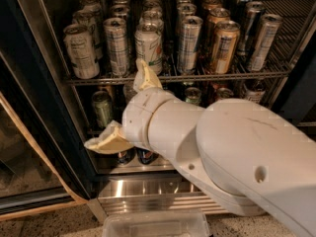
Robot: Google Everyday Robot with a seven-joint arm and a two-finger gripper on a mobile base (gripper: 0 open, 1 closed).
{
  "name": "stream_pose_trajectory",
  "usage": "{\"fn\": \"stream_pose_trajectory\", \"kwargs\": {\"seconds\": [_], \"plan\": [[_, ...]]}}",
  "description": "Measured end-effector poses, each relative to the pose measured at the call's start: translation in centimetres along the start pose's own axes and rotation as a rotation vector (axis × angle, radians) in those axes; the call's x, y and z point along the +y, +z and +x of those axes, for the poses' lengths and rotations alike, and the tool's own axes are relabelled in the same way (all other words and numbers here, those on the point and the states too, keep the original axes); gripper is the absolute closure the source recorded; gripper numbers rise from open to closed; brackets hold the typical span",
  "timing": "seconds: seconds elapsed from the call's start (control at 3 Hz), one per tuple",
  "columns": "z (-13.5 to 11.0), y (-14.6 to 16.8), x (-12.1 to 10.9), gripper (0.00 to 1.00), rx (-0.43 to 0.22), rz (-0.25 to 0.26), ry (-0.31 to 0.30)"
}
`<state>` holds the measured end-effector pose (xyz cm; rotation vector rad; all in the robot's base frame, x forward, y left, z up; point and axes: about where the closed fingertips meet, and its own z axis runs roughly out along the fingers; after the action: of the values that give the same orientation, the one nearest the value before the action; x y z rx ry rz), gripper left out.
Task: Pick redbull can from top shelf of fridge
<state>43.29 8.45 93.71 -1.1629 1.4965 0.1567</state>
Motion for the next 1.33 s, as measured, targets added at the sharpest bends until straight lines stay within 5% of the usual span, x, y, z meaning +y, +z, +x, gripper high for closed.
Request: {"fn": "stream_pose_trajectory", "kwargs": {"seconds": [0.33, 0.67, 1.0, 1.33], "plan": [[-2.1, 0.7, -6.6, 0.0, -0.082, 0.167, 0.102], [-1.1, -2.4, -15.7, 0.0, -0.116, 0.377, 0.217], [2.0, -3.8, -17.3, 0.0, -0.082, 0.437, 0.267], [2.0, -3.8, -17.3, 0.0, -0.082, 0.437, 0.267]]}}
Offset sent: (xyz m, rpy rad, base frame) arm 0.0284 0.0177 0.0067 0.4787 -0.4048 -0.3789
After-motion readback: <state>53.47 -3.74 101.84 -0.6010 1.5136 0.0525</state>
